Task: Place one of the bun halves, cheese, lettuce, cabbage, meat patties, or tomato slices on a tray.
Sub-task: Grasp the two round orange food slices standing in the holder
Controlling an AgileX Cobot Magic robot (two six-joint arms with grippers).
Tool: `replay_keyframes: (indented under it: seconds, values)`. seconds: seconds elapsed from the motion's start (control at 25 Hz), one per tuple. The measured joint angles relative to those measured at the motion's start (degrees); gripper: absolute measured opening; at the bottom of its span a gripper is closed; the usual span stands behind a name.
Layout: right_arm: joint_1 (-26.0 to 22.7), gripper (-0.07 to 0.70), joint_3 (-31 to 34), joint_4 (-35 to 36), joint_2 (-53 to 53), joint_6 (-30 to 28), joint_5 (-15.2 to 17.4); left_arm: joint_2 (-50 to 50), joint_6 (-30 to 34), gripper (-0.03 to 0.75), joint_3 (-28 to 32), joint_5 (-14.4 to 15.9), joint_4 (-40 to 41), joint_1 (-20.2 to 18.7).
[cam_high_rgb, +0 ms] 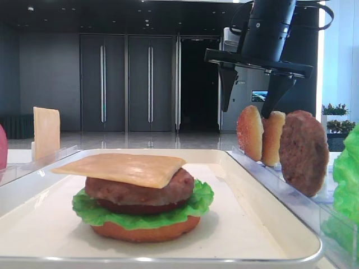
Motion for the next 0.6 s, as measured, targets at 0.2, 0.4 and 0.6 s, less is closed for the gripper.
replay_keyframes:
  seconds: [0.2,0.4,0.6]
  values:
    - [0.30,0.519,0.00,-1.17,0.00,0.00,0.11,0.00,0.00,0.643,0.00,0.00,0.00,0.00]
    - [0.41,0.519,0.00,-1.70,0.00,-0.01,0.34,0.00,0.00,0.643,0.00,0.00,0.00,0.00]
    - [0.41,0.502,0.00,-1.96,0.00,-0.01,0.40,0.00,0.00,0.643,0.00,0.00,0.00,0.00]
